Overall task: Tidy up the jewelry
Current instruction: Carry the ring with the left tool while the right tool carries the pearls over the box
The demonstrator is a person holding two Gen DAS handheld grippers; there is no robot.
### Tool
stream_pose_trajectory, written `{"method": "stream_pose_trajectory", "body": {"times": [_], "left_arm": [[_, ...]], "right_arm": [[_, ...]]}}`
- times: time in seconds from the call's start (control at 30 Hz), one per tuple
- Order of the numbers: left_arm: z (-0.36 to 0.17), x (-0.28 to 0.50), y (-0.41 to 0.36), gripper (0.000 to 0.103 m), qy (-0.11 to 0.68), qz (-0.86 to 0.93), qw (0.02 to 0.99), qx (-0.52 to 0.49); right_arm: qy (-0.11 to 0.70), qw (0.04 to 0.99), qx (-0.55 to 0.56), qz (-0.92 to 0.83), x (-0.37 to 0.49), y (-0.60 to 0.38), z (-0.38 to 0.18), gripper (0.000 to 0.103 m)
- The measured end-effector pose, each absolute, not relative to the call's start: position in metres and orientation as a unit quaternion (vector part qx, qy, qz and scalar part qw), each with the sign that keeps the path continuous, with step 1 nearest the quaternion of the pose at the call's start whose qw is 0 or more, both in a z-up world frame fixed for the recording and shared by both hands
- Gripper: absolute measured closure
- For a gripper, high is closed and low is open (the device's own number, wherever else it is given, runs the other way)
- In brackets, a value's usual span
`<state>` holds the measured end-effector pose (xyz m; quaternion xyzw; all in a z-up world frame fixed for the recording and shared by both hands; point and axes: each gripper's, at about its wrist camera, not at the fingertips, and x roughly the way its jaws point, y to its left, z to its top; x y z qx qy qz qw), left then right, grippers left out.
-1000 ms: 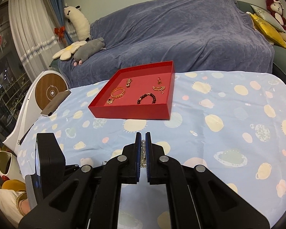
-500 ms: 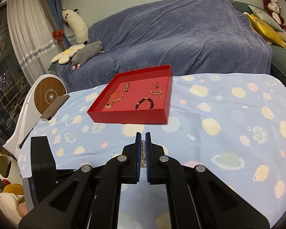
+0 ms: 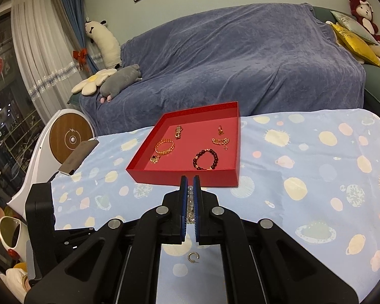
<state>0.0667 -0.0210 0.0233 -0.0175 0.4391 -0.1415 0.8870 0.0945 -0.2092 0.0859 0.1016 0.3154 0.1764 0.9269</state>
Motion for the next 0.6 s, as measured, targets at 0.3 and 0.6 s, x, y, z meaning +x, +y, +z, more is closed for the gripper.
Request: {"method": "stream_pose_trajectory", "body": {"times": [0.3,0.6], "left_arm": [[0.033,0.071,-0.007,0.098,0.432,-0.128,0.892,-0.033],[0.041,0.078,0.001,0.098,0.426,-0.114,0.897,-0.041]], "right_arm": [[0.304,0.927,0.111,0.19,0.105,-0.186,0.097,0.1],[0.3,0.926,0.122,0.194,0.117,-0.17,0.099,0.1]]}}
